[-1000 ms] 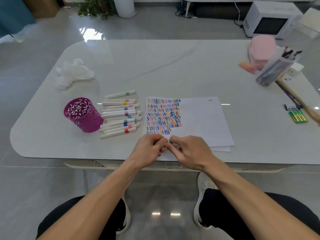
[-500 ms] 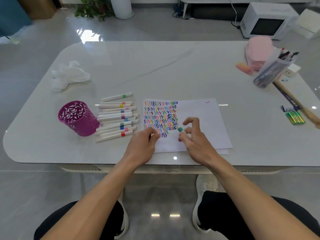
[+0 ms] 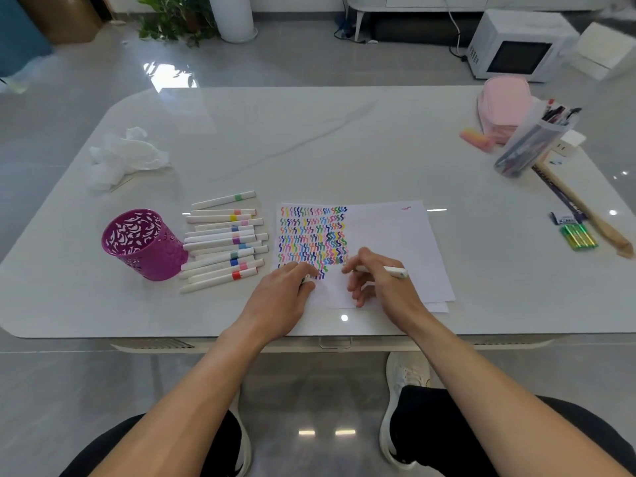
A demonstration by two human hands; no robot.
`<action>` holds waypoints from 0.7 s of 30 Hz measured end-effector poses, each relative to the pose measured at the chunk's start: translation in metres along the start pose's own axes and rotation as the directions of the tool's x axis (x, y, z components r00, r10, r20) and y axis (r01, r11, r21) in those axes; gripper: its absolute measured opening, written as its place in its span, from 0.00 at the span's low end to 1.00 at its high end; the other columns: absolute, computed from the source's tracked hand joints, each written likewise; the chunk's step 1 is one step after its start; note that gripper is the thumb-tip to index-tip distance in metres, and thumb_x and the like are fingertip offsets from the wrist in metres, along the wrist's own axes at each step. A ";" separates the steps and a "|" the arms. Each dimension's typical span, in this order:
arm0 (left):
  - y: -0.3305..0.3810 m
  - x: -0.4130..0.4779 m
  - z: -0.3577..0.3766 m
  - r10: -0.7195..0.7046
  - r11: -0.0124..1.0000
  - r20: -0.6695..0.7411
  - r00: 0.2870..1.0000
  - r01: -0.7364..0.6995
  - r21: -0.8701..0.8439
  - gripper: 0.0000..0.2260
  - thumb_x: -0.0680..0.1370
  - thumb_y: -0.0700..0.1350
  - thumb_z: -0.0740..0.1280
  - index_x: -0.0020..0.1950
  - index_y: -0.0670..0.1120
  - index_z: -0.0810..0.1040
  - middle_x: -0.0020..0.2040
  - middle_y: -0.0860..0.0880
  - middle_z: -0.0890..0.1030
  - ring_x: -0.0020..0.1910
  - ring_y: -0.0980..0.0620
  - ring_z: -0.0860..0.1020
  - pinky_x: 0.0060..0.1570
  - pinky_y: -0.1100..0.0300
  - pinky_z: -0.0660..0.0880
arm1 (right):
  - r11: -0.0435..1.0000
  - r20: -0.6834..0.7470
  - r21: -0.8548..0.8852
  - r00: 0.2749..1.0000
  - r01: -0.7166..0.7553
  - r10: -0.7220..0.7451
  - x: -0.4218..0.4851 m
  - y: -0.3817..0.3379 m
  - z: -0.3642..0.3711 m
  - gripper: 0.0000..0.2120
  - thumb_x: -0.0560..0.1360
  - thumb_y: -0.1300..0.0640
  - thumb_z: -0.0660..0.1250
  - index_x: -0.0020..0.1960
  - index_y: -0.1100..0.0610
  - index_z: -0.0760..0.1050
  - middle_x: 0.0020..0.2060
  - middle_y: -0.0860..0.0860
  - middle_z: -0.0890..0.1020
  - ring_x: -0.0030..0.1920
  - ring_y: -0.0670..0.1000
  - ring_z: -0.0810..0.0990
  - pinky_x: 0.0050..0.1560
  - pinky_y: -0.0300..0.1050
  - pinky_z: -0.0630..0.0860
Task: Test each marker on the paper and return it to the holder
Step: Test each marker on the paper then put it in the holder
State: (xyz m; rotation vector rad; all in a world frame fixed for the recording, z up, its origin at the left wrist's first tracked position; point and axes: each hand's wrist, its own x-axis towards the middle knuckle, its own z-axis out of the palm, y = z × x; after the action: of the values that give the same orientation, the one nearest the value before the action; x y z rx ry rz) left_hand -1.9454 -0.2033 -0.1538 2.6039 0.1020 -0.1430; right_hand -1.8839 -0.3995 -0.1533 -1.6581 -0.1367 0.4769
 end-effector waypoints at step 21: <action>-0.004 0.000 0.003 0.065 0.998 -0.022 0.998 -0.065 0.002 0.12 0.84 0.47 0.61 0.64 0.53 0.80 0.60 0.54 0.79 0.60 0.52 0.75 0.58 0.62 0.70 | 0.985 -0.086 -0.144 0.990 0.099 -0.112 0.010 0.013 0.015 0.10 0.80 0.60 0.69 0.46 0.63 0.70 0.34 0.56 0.86 0.32 0.57 0.85 0.34 0.49 0.83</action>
State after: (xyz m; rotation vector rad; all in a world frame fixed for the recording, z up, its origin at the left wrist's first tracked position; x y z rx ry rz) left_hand -1.9457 -0.2015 -0.1578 2.6069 0.0254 -0.0910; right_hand -1.8830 -0.3846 -0.1693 -1.7968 -0.1907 0.3140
